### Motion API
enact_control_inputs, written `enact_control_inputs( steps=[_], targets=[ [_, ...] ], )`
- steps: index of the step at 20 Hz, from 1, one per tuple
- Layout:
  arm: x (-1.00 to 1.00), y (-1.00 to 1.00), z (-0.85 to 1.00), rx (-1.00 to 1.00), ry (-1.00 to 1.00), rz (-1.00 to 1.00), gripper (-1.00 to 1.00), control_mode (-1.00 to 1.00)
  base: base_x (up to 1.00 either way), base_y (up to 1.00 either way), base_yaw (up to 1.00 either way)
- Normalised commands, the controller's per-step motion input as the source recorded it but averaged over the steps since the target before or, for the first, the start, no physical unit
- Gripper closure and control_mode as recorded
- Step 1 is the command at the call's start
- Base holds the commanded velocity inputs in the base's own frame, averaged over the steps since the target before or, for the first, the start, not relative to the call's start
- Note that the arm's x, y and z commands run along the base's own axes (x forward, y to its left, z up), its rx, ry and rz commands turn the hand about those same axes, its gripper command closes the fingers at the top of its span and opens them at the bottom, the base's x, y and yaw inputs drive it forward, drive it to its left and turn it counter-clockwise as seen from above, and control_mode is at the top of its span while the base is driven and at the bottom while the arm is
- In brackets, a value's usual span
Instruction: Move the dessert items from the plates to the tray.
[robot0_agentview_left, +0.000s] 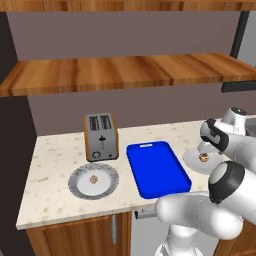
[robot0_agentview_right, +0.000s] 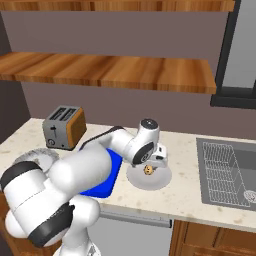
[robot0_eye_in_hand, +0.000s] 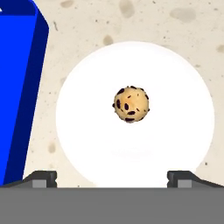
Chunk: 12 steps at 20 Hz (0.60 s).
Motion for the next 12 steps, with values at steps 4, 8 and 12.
enact_control_inputs(
  steps=[4,8,12],
  targets=[
    [0.22,-0.01,-0.1,0.0,0.0,0.0,-1.0,-1.0,0.0,0.0,0.0],
    [0.22,-0.01,-0.11,0.0,0.0,0.0,-1.0,-1.0,0.0,0.0,0.0],
    [0.19,-0.01,-0.12,0.0,0.0,0.0,-1.0,-1.0,0.0,0.0,0.0]
  ],
)
